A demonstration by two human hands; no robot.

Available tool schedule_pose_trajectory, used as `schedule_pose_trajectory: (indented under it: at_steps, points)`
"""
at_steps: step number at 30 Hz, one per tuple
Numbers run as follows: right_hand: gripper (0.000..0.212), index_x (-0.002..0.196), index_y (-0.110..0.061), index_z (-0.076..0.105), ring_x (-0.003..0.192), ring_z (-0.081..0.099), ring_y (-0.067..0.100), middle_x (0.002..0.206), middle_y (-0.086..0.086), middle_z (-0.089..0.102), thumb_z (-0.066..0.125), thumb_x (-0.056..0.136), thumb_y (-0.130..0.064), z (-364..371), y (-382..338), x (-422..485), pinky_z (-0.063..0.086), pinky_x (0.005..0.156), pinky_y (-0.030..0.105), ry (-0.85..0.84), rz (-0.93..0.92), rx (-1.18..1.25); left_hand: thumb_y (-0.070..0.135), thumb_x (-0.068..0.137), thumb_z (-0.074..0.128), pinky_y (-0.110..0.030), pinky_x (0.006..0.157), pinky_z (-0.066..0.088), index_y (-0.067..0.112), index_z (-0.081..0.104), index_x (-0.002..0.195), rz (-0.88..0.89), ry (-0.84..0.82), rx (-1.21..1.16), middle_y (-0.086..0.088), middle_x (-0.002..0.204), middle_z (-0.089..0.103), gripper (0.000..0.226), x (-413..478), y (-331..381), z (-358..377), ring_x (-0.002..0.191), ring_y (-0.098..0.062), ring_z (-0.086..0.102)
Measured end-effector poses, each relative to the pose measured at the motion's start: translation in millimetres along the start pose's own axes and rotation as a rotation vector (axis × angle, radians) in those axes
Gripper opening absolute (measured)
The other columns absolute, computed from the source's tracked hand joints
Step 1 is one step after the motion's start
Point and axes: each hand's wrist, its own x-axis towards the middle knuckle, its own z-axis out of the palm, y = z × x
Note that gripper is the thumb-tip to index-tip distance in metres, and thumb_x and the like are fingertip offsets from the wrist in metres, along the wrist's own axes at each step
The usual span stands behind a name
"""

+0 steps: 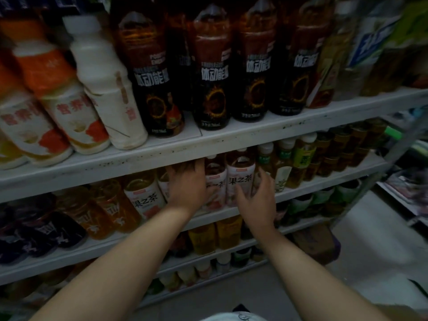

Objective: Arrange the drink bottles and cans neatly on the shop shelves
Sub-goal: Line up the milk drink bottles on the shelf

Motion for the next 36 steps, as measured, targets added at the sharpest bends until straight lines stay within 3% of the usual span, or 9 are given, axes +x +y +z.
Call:
schedule_pose_trajectory:
  at_steps: [5, 11, 17, 21, 26, 29, 31, 33, 36]
  points:
    - [0.067, 0.13, -0.026, 0.04, 0.105, 0.056, 0.023, 0.127, -0.002, 0.044, 0.047, 0.078, -0.069, 2.3, -27.9, 36.6, 0.048, 0.073, 0.033, 0.043, -0.14, -0.172, 0.059, 0.065, 0.074, -0.054, 0.103, 0.03, 0.016, 0.04, 0.133, -0.009, -0.059, -0.049, -0.007, 0.125, 0.059, 0.088, 3.1, -0.4, 1.1, 0.118, -0.029, 0.052]
    - [0.083, 0.12, -0.03, 0.051, 0.093, 0.062, 0.027, 0.11, 0.002, 0.06, 0.037, 0.064, -0.09, -0.8, -46.5, 72.1, 0.048, 0.068, 0.034, -0.218, -0.038, -0.382, 0.058, 0.051, 0.084, -0.048, 0.097, 0.026, 0.016, 0.052, 0.124, -0.033, 0.028, 0.033, -0.005, 0.109, 0.067, 0.09, 1.0, -2.9, 1.5, 0.103, -0.028, 0.062]
    - [0.028, 0.08, -0.031, 0.05, 0.066, 0.052, 0.019, 0.081, -0.001, 0.064, 0.052, 0.079, -0.06, -0.1, -51.4, 76.3, 0.038, 0.054, 0.027, -0.177, -0.022, -0.277, 0.063, 0.061, 0.074, -0.045, 0.104, 0.016, 0.02, 0.033, 0.143, -0.049, -0.07, 0.021, -0.005, 0.139, 0.049, 0.102, 5.4, -4.5, -3.0, 0.129, -0.028, 0.043]
    - [0.034, 0.088, -0.022, 0.061, 0.072, 0.061, 0.025, 0.079, 0.001, 0.064, 0.055, 0.084, -0.055, -1.1, -48.0, 80.3, 0.045, 0.056, 0.028, -0.21, -0.061, -0.223, 0.058, 0.07, 0.07, -0.049, 0.108, 0.017, 0.022, 0.022, 0.147, -0.055, -0.129, 0.01, -0.004, 0.145, 0.042, 0.097, 3.8, -3.1, -5.9, 0.134, -0.028, 0.036]
    - [0.037, 0.084, -0.018, 0.061, 0.065, 0.058, 0.019, 0.07, -0.001, 0.061, 0.058, 0.083, -0.055, -1.4, -51.4, 84.9, 0.052, 0.058, 0.032, -0.292, 0.009, -0.197, 0.055, 0.073, 0.069, -0.043, 0.111, 0.003, 0.022, 0.02, 0.148, -0.052, -0.135, -0.049, -0.004, 0.149, 0.036, 0.095, 0.2, -2.1, -13.1, 0.139, -0.027, 0.028]
    - [0.039, 0.085, -0.024, 0.059, 0.068, 0.058, 0.016, 0.074, -0.005, 0.061, 0.055, 0.081, -0.063, -12.9, -57.2, 77.3, 0.051, 0.059, 0.032, -0.325, 0.011, -0.161, 0.046, 0.078, 0.066, -0.04, 0.115, 0.009, 0.024, 0.016, 0.149, -0.08, -0.194, -0.103, -0.002, 0.15, 0.032, 0.089, -2.3, -4.7, -23.6, 0.139, -0.026, 0.025]
    - [0.03, 0.091, -0.03, 0.057, 0.073, 0.056, 0.011, 0.083, -0.009, 0.06, 0.054, 0.082, -0.059, -24.6, -57.7, 57.2, 0.048, 0.061, 0.029, -0.252, -0.033, -0.184, 0.048, 0.082, 0.058, -0.038, 0.114, 0.019, 0.025, 0.019, 0.148, -0.061, -0.232, -0.149, 0.0, 0.147, 0.036, 0.08, -10.8, -12.0, -34.3, 0.135, -0.025, 0.03]
    - [0.015, 0.087, -0.03, 0.058, 0.068, 0.052, 0.004, 0.082, -0.012, 0.058, 0.059, 0.086, -0.045, -37.1, -63.8, 32.5, 0.044, 0.058, 0.022, -0.093, -0.213, -0.219, 0.047, 0.083, 0.052, -0.032, 0.105, 0.035, 0.023, 0.041, 0.141, 0.056, -0.15, -0.207, 0.002, 0.135, 0.05, 0.063, -23.5, -23.2, -48.9, 0.123, -0.02, 0.046]
    - [0.017, 0.087, -0.028, 0.06, 0.072, 0.05, -0.002, 0.08, -0.017, 0.053, 0.052, 0.089, -0.043, -53.3, -95.6, 23.6, 0.037, 0.063, 0.005, 0.042, -0.486, -0.039, 0.042, 0.077, 0.051, -0.02, 0.069, 0.054, 0.026, 0.07, 0.093, 0.131, 0.066, -0.327, 0.009, 0.087, 0.067, 0.029, -35.7, -35.6, -78.8, 0.079, -0.009, 0.064]
